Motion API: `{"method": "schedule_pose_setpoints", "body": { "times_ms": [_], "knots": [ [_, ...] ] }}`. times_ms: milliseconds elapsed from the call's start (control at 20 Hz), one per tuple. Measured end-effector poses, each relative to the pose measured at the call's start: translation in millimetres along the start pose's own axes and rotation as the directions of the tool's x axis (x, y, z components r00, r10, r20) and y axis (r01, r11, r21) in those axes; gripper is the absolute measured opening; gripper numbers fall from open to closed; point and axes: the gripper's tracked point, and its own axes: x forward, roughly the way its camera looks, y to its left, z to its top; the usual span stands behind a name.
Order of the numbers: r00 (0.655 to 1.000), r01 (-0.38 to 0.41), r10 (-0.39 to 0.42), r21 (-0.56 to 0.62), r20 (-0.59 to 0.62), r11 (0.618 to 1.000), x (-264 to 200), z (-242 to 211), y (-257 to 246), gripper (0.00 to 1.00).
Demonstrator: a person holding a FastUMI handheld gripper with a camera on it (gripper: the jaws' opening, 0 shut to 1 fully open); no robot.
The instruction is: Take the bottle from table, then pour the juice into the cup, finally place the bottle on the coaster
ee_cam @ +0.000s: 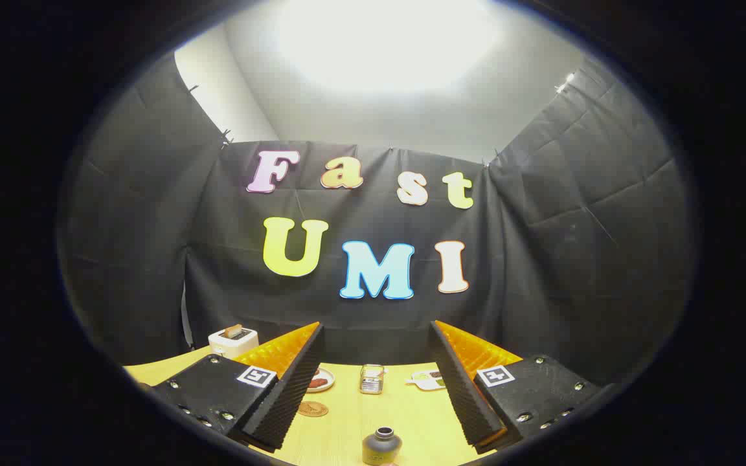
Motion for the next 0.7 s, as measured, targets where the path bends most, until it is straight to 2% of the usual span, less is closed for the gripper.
{"method": "schedule_pose_setpoints", "body": {
  "times_ms": [200, 700],
  "knots": [
    [0.999, -0.042, 0.042, 0.021, -0.014, 0.999, -2.3, -5.7, 1.3, 0.97],
    [0.997, -0.071, 0.072, 0.021, -0.031, 0.997, -5.2, -13.0, -7.1, 0.97]
  ]
}}
